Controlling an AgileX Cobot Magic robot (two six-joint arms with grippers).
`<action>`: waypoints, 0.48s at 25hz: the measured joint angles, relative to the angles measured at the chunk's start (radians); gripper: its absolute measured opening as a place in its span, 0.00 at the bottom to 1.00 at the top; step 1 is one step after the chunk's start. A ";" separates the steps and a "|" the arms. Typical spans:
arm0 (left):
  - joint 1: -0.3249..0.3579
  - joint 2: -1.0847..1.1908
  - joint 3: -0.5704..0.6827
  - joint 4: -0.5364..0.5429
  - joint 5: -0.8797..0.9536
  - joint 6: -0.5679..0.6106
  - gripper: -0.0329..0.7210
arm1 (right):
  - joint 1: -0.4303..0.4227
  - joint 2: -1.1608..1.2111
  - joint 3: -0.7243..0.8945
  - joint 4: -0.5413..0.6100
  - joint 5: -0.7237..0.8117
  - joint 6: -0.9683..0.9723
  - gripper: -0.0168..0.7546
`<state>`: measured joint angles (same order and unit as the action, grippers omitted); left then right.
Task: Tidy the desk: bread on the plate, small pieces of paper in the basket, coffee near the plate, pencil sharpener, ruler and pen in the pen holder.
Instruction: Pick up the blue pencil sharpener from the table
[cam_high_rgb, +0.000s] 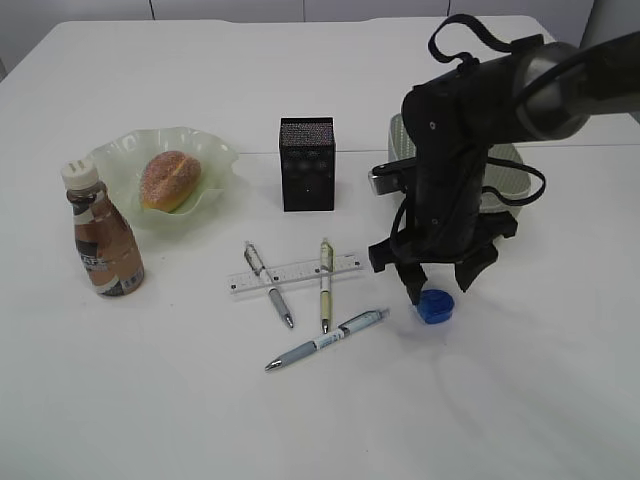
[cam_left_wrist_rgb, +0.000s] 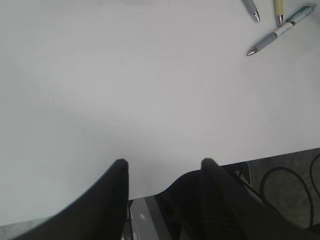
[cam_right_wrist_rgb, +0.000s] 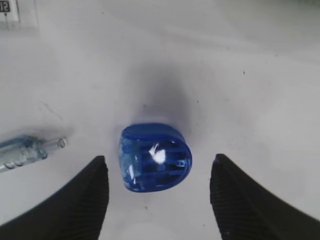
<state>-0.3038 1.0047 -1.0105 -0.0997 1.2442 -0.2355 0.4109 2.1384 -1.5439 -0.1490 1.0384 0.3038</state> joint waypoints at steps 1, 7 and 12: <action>0.000 0.000 0.000 0.000 0.000 0.000 0.50 | 0.000 0.002 -0.002 0.000 0.000 0.000 0.67; 0.000 0.000 0.000 0.000 0.000 0.000 0.50 | 0.000 0.031 -0.009 0.000 -0.004 0.000 0.67; 0.000 0.000 0.000 0.000 0.000 0.000 0.50 | 0.000 0.038 -0.009 0.000 -0.006 0.000 0.67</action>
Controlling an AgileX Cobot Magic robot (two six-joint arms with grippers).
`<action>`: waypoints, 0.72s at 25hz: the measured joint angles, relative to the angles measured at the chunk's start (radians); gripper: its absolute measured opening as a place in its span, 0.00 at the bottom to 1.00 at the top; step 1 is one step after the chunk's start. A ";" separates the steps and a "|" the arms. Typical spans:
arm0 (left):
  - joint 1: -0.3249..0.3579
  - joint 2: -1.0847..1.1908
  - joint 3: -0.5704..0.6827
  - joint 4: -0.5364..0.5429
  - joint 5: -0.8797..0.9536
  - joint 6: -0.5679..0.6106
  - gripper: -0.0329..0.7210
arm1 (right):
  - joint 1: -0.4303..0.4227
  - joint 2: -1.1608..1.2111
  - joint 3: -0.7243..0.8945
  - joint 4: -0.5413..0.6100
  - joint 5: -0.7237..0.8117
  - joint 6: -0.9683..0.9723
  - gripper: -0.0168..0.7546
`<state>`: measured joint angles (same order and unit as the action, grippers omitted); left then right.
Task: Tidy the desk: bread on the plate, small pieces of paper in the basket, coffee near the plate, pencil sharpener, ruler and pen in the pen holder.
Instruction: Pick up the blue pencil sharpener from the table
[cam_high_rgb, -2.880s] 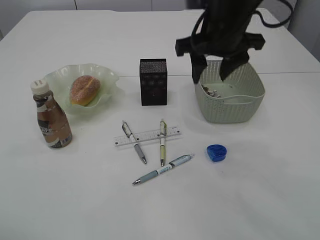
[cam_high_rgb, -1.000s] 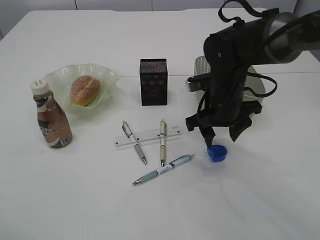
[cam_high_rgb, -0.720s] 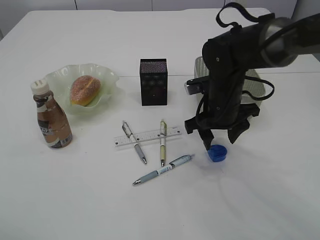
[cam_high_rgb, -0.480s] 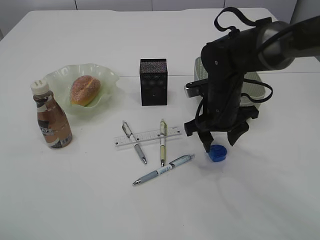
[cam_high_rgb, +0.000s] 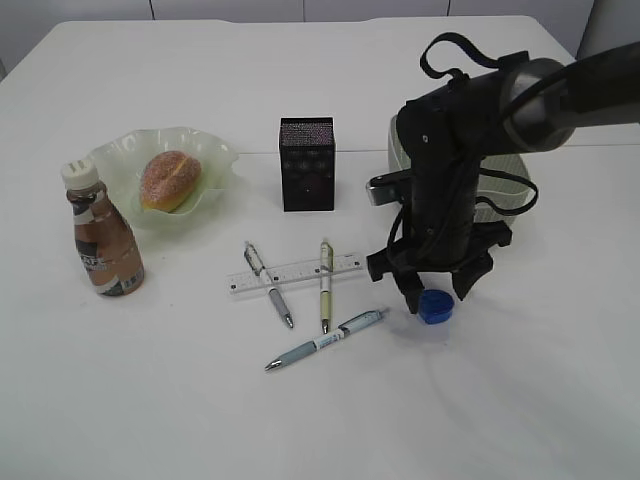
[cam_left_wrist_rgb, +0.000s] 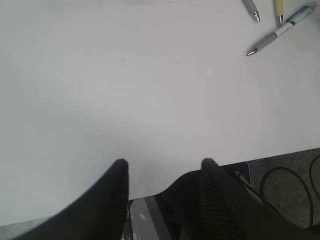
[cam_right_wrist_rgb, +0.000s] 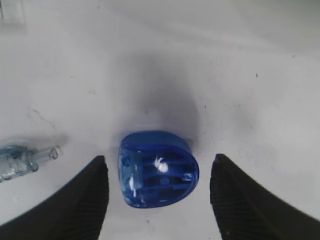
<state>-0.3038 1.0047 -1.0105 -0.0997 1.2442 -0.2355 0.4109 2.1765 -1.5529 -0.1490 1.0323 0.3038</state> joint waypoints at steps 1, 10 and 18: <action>0.000 0.000 0.000 0.000 0.000 0.000 0.50 | 0.000 0.000 0.000 0.000 -0.004 0.000 0.67; 0.000 0.000 0.000 0.000 0.000 0.000 0.50 | 0.000 0.008 0.000 0.000 -0.023 0.000 0.67; 0.000 0.000 0.000 0.000 0.000 0.000 0.50 | 0.000 0.022 0.000 0.000 -0.025 0.000 0.67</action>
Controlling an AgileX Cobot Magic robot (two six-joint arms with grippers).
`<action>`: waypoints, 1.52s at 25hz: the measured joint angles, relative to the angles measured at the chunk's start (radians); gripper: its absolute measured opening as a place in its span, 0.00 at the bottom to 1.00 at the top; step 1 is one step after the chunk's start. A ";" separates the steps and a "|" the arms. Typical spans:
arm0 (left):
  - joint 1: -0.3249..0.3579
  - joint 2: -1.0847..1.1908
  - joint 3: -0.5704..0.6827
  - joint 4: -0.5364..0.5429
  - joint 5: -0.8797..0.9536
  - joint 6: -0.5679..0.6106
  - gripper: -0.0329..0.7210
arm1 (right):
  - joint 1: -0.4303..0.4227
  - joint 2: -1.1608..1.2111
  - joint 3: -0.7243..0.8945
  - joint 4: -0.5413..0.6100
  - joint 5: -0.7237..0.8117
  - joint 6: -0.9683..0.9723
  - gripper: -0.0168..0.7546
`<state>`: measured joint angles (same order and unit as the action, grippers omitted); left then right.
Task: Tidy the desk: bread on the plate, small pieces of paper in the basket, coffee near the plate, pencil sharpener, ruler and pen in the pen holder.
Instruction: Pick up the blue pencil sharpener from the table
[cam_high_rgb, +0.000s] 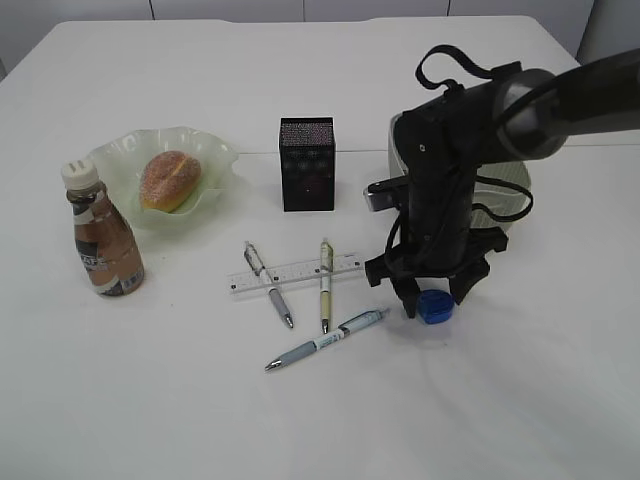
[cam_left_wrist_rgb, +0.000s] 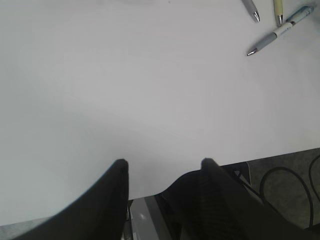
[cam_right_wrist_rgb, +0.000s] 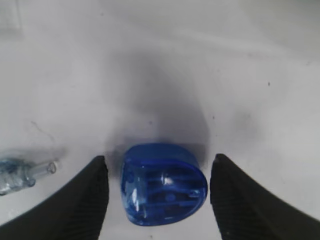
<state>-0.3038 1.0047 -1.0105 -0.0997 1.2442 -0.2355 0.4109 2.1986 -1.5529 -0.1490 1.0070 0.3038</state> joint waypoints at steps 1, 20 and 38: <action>0.000 0.000 0.000 0.000 0.000 0.000 0.50 | 0.000 0.000 0.000 0.000 0.000 0.000 0.67; 0.000 0.000 0.000 0.000 0.000 0.000 0.50 | 0.000 0.012 -0.002 0.005 -0.002 0.000 0.66; 0.000 0.000 0.000 0.000 0.000 0.000 0.50 | 0.000 0.015 -0.011 0.009 0.003 0.000 0.50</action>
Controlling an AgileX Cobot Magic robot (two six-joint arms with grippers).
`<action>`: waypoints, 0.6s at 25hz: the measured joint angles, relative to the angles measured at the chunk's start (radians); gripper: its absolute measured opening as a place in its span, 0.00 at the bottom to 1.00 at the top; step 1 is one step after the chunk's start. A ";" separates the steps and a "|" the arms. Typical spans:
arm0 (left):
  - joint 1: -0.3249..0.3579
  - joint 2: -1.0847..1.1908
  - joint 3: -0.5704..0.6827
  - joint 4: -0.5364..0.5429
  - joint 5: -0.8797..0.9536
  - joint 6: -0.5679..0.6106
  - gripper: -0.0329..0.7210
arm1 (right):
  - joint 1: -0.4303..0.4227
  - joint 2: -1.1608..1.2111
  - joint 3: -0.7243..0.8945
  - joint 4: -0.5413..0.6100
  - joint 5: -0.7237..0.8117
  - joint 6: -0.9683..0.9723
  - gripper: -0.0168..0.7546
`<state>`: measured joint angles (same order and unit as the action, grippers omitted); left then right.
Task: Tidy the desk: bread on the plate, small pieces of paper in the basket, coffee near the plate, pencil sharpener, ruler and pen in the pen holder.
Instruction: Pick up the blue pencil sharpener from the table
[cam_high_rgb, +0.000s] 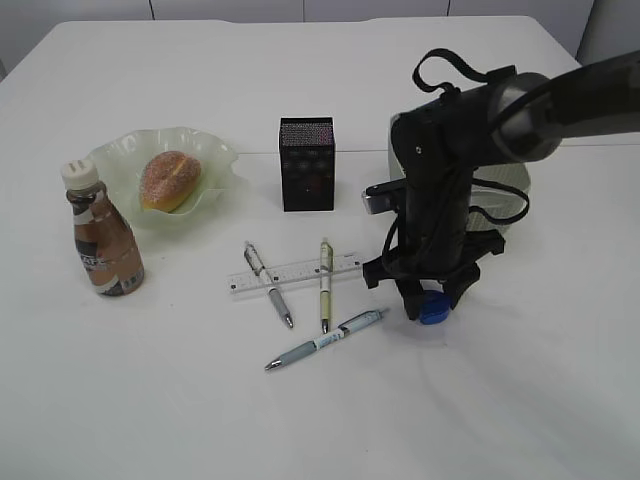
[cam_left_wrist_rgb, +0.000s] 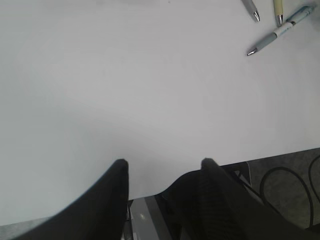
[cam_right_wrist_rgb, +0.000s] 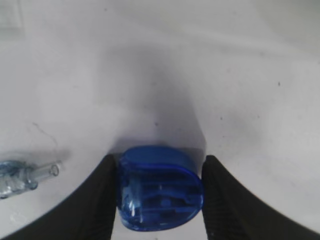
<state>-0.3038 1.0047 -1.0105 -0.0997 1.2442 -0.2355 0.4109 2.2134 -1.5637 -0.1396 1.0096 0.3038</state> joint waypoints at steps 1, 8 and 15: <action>0.000 0.000 0.000 0.000 0.000 0.000 0.50 | 0.000 0.002 -0.006 0.001 0.007 0.000 0.50; 0.000 0.000 0.000 0.000 0.000 0.000 0.50 | 0.000 0.004 -0.077 0.047 0.042 -0.085 0.50; 0.000 0.000 0.000 0.000 0.000 0.000 0.50 | 0.000 0.004 -0.098 0.218 0.057 -0.337 0.50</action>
<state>-0.3038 1.0047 -1.0105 -0.0997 1.2442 -0.2355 0.4109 2.2172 -1.6616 0.0788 1.0665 -0.0331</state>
